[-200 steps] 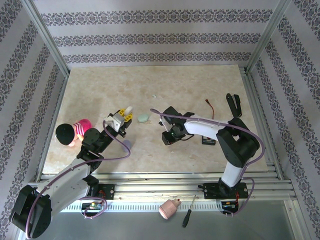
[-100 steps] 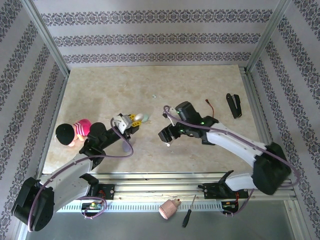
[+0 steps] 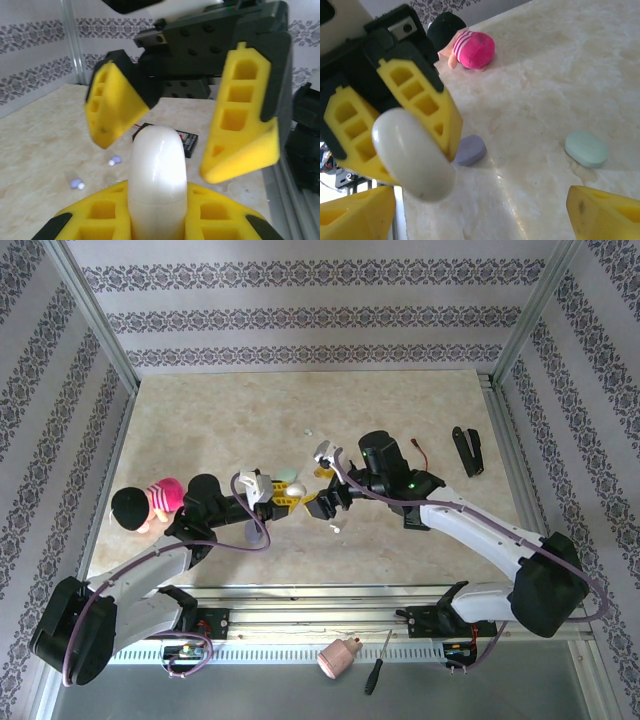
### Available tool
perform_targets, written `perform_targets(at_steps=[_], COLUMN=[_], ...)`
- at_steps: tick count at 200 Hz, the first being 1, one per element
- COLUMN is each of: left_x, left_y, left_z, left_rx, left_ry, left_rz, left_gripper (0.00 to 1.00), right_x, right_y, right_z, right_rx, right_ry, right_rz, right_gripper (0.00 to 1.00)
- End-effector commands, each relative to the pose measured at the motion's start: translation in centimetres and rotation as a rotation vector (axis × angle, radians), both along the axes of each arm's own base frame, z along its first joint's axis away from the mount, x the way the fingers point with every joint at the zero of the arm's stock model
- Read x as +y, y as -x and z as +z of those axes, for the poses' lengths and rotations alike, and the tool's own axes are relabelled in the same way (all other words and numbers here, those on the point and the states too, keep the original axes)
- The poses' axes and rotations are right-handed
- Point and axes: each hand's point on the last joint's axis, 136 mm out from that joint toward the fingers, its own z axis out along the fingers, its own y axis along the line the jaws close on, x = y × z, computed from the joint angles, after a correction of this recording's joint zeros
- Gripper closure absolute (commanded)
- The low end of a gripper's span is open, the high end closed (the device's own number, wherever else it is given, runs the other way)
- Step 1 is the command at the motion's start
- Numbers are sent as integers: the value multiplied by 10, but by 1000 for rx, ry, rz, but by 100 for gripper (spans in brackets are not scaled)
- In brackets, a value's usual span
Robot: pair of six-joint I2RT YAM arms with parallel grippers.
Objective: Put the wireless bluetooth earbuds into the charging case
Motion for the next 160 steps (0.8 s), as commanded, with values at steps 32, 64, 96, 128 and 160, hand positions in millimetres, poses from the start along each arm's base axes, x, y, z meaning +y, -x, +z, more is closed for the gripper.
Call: perform_targets(at_steps=[32, 64, 96, 128, 160], left_x=[-7, -8, -5, 7, 39], left_y=[13, 14, 6, -17, -53], left_z=[13, 11, 10, 6, 8], left_rx=[7, 16, -6, -41, -137], left_ry=[26, 27, 31, 11, 17], left_rz=[-112, -126, -63, 98, 401], left_gripper=[100, 100, 100, 100, 100], right_x=[-2, -7, -4, -12, -53], right_y=[-29, -38, -27, -14, -51], right_z=[29, 34, 40, 51, 29], right_rx=[-1, 22, 24, 5, 127], right_ry=[-90, -115, -137, -172, -157], right_rz=[-91, -127, -63, -66, -491], right_gripper=[14, 15, 14, 11, 14])
